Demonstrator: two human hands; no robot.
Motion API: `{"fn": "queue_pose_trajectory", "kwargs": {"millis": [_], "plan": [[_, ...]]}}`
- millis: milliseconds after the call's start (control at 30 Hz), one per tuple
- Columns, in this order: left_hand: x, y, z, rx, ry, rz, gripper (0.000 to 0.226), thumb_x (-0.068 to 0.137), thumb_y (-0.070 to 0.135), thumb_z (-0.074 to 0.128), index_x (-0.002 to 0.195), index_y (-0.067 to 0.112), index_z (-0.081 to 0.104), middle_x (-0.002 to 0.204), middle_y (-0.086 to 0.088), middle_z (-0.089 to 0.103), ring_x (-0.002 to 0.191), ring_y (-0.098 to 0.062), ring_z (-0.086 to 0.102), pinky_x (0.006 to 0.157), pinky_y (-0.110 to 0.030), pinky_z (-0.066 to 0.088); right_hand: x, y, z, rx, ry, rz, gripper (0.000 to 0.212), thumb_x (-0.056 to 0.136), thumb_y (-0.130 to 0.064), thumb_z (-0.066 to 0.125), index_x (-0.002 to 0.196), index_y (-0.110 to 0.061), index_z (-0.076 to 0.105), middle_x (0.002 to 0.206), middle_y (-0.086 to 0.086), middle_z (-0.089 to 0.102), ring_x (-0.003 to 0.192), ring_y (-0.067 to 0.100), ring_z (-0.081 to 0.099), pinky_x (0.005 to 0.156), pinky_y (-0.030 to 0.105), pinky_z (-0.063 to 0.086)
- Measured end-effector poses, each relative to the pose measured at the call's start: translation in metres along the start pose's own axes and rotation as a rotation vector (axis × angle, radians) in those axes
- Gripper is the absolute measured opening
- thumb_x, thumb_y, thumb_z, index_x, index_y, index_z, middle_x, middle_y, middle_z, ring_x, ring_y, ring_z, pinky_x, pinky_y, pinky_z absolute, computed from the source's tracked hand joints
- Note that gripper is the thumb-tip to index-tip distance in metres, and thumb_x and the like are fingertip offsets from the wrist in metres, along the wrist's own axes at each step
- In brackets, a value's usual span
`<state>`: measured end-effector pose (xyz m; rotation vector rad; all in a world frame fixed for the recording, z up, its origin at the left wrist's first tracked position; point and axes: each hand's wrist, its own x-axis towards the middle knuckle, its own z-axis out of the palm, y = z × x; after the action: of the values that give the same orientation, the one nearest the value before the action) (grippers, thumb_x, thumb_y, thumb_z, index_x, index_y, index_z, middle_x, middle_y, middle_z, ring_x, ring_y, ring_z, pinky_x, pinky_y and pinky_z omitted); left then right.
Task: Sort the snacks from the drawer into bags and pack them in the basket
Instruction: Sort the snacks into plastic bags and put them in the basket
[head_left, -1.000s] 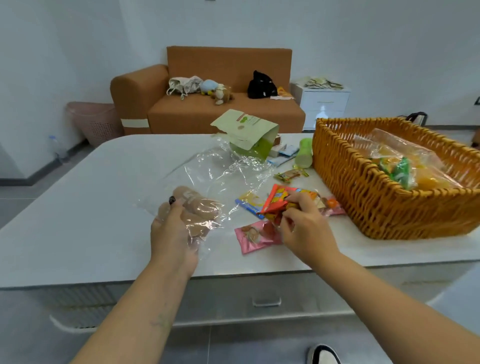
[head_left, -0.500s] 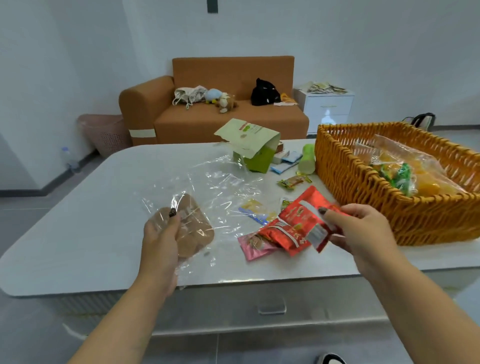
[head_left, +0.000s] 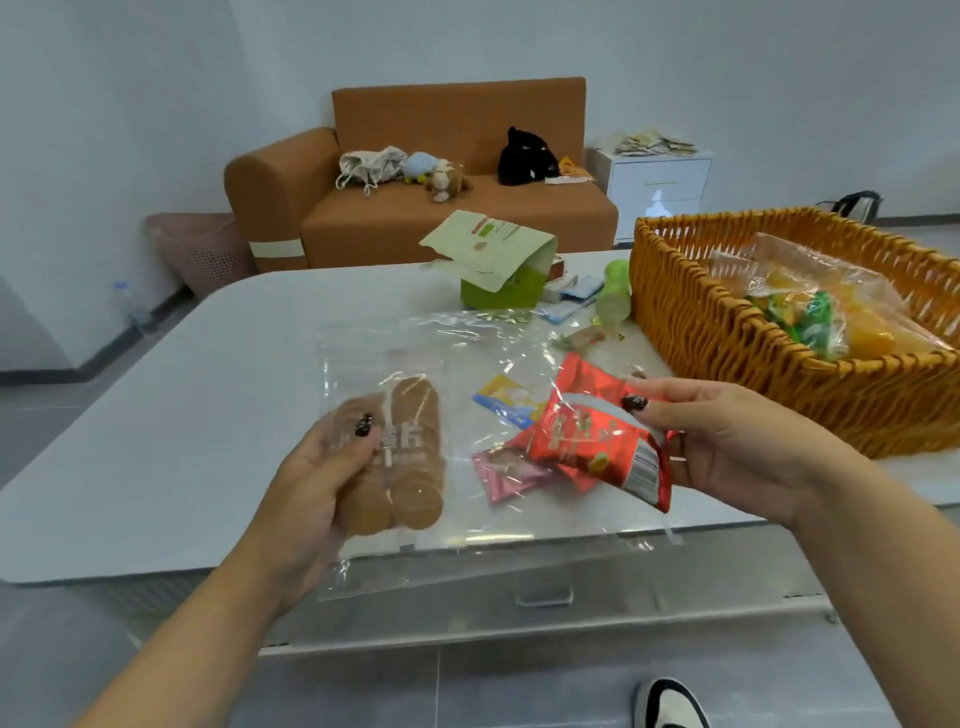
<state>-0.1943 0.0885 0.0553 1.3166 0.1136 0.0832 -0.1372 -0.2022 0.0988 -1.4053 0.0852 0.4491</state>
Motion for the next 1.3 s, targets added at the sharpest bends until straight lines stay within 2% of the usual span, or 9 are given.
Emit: {"fn": "queue_pose_trajectory", "kwargs": {"millis": [67,200,267,400,600,800,900,1067,1300], "plan": [[-0.001,-0.002,0.003,0.041,-0.032,-0.030,0.049,0.076,0.025,0.058,0.124,0.016,0.059,0.107,-0.022,0.071,0.095,-0.039,0.068,0.084,-0.057,0.051,0.004,0.005,0.007,0.009,-0.059,0.034,0.039,0.074,-0.003,0.061,0.113,0.003,0.063,0.106,0.025,0.065,0.093,0.031,0.058,0.064,0.032,0.059],[-0.002,-0.008,0.012,0.140,-0.108,-0.090,0.041,0.075,0.027,0.059,0.113,0.015,0.061,0.078,-0.005,0.072,0.063,-0.018,0.069,0.055,-0.027,0.054,0.015,0.019,0.027,0.141,-0.108,0.033,0.044,0.084,-0.003,0.059,0.126,0.010,0.053,0.127,0.029,0.058,0.112,0.037,0.055,0.088,0.047,0.054],[0.000,-0.014,0.015,0.170,-0.124,-0.110,0.030,0.085,0.025,0.058,0.113,0.017,0.062,0.081,-0.006,0.072,0.068,-0.019,0.067,0.059,-0.027,0.054,0.017,0.022,0.037,0.158,-0.169,0.037,0.039,0.086,-0.008,0.060,0.123,0.003,0.058,0.124,0.025,0.062,0.116,0.037,0.058,0.091,0.050,0.053],[0.002,-0.016,0.018,0.159,-0.080,-0.143,0.020,0.098,0.018,0.051,0.113,0.024,0.064,0.087,-0.005,0.073,0.073,-0.019,0.068,0.066,-0.030,0.053,0.016,0.020,0.049,0.070,-0.202,0.037,0.030,0.075,-0.017,0.064,0.102,-0.006,0.069,0.101,0.022,0.071,0.084,0.030,0.069,0.061,0.036,0.061],[0.004,-0.007,0.015,0.049,-0.030,-0.125,0.023,0.090,0.027,0.057,0.109,0.018,0.066,0.084,-0.001,0.075,0.069,-0.011,0.071,0.058,-0.025,0.056,0.018,0.017,0.048,-0.133,-0.200,-0.021,0.021,0.082,0.000,0.063,0.101,-0.008,0.069,0.093,0.017,0.073,0.071,0.023,0.070,0.055,0.031,0.059],[0.006,-0.004,0.007,0.002,0.064,-0.217,0.022,0.095,0.031,0.055,0.107,0.018,0.069,0.088,-0.002,0.073,0.069,-0.013,0.069,0.060,-0.028,0.052,0.019,0.018,0.055,-0.115,0.105,-0.494,0.019,0.080,0.008,0.067,0.089,-0.009,0.069,0.081,0.006,0.074,0.078,0.025,0.072,0.066,0.033,0.060],[0.006,-0.005,0.006,-0.020,0.064,-0.227,0.026,0.093,0.031,0.056,0.112,0.017,0.068,0.094,-0.004,0.074,0.075,-0.016,0.070,0.064,-0.032,0.054,0.017,0.015,0.058,-0.391,0.129,-0.688,0.028,0.074,0.012,0.072,0.094,-0.008,0.075,0.098,0.008,0.073,0.096,0.021,0.068,0.088,0.038,0.056],[0.003,-0.002,0.005,-0.023,0.051,-0.198,0.023,0.098,0.026,0.051,0.111,0.018,0.068,0.088,0.000,0.075,0.071,-0.012,0.071,0.053,-0.027,0.056,0.005,0.011,0.061,-0.283,-0.259,-0.201,0.034,0.075,0.003,0.070,0.107,-0.007,0.072,0.108,0.010,0.073,0.105,0.027,0.066,0.095,0.036,0.053],[-0.005,0.004,0.001,-0.079,-0.028,-0.144,0.024,0.093,0.020,0.052,0.110,0.014,0.068,0.084,-0.003,0.074,0.068,-0.013,0.071,0.054,-0.025,0.057,0.005,0.014,0.062,0.118,-0.258,0.138,0.046,0.078,-0.001,0.062,0.123,0.006,0.058,0.116,0.025,0.066,0.097,0.031,0.067,0.070,0.035,0.061]]}}
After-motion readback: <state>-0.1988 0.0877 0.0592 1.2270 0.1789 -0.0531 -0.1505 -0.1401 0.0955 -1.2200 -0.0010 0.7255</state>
